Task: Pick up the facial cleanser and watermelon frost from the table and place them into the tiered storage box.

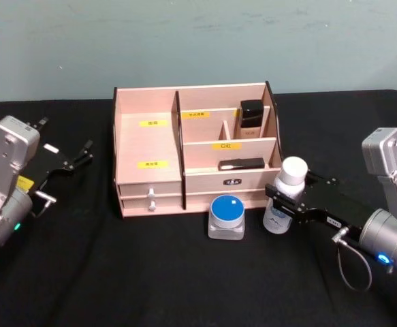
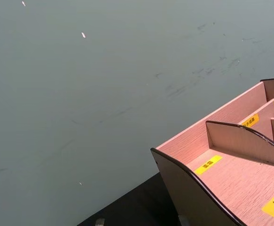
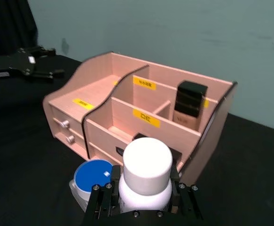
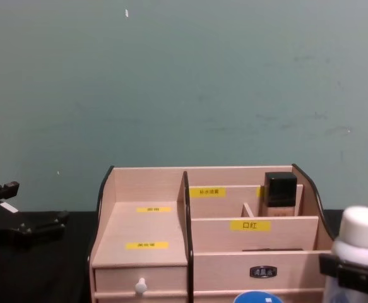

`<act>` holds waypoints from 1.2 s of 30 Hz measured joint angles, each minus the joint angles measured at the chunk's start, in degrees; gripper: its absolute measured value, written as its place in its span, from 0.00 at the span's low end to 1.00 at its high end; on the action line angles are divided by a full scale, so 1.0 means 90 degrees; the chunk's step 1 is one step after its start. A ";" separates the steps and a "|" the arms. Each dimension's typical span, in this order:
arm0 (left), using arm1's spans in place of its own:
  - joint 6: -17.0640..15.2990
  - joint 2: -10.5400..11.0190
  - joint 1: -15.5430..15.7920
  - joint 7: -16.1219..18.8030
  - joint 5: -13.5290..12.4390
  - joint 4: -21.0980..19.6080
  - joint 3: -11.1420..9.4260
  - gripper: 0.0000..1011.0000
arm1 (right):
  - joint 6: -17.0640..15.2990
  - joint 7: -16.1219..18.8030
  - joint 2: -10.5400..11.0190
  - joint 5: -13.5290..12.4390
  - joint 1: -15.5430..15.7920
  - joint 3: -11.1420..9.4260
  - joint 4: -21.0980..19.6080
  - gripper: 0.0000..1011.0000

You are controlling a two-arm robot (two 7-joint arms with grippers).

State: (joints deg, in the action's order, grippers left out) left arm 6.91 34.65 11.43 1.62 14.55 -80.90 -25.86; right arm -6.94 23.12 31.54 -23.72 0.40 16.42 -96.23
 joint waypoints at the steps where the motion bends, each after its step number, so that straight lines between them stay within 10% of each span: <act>1: 0.0000 0.0000 0.0000 0.0000 0.0000 0.0000 0.0000 1.00 | -0.0001 0.0019 0.0009 -0.0007 -0.0003 0.0000 -0.0028 0.59; 20: 0.0000 0.0000 0.0000 0.0000 0.0000 0.0000 0.0000 1.00 | -0.0311 0.0300 0.0188 -0.0076 -0.0661 0.0316 -0.0821 0.59; 36: 0.0000 0.0000 0.0000 0.0000 0.0000 0.0000 0.0000 1.00 | -0.0440 0.0350 -0.0297 -0.0059 -0.1851 0.0865 -0.0130 0.59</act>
State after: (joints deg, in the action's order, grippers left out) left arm 6.91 34.65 11.43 1.62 14.55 -80.90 -25.86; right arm -10.90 26.27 28.87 -24.25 -16.25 24.20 -97.40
